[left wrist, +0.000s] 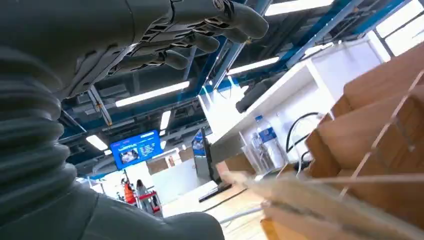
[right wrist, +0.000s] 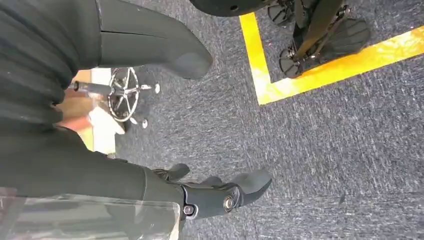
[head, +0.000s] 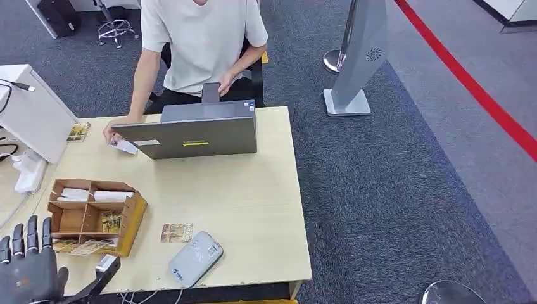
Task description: Pass the card to the sensor for recognition and then transmit it.
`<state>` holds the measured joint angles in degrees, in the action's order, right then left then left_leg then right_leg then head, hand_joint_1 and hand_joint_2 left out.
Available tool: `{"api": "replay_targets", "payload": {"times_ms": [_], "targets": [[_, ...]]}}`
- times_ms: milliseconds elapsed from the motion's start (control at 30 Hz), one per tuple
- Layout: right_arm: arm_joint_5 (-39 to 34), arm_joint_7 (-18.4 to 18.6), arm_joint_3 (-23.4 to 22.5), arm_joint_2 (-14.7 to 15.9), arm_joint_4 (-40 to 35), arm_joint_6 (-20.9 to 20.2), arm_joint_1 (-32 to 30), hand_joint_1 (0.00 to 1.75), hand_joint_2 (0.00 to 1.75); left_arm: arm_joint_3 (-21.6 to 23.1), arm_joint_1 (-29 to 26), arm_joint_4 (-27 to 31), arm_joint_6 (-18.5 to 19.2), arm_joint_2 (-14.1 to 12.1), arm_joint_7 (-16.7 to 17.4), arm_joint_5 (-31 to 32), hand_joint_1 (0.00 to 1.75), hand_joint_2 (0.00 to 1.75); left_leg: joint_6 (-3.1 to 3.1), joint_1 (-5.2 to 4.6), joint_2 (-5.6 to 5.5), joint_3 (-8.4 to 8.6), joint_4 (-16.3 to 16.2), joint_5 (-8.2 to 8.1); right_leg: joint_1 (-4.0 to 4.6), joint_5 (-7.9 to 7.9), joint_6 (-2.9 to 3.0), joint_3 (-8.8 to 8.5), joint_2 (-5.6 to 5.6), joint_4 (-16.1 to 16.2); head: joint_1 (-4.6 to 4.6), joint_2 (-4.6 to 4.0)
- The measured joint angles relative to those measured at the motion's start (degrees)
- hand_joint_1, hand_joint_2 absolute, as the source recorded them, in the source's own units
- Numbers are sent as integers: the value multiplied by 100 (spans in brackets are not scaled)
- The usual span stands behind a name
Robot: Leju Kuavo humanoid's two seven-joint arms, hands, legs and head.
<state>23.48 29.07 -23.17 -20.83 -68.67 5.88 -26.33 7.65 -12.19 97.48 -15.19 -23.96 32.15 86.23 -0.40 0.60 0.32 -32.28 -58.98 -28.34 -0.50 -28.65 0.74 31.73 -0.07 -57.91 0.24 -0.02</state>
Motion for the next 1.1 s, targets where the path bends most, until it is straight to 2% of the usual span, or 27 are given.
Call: {"api": "replay_targets", "payload": {"times_ms": [200, 367, 633, 867, 1100], "targets": [[74, -57, -2, 0, 79, -33, 43, 0, 175, 288, 269, -2, 76, -133, 61, 0, 0, 175, 0, 0, 1, 1, 0, 0, 0, 0, 0, -1, 1, 0, 2, 2], [146, -68, -24, 0, 149, -57, 95, 0, 175, 424, 395, -24, 127, -131, 41, 0, 0, 175, 0, -1, 1, 0, 0, 0, 0, 0, 0, 1, 1, 0, 0, 0], [363, -188, -332, 0, 328, -223, 268, 0, 175, 428, 443, -299, 81, 9, -293, 0, 0, 175, 0, 0, 1, 0, 0, 0, 0, 0, 0, 0, 1, 0, 0, 0], [384, -216, -474, 0, 417, -242, 335, 0, 175, 409, 444, -470, 74, 94, -334, 0, 0, 175, 0, 0, 1, 0, 0, 0, 0, 0, 0, 0, 1, 0, 0, 0], [708, -365, -730, 0, 588, -359, 500, 0, 175, 229, 436, -603, 46, 243, -496, 0, 0, 175, 0, 0, 1, -1, 0, 0, 0, 0, 0, 0, 1, 0, 0, 0]]}}
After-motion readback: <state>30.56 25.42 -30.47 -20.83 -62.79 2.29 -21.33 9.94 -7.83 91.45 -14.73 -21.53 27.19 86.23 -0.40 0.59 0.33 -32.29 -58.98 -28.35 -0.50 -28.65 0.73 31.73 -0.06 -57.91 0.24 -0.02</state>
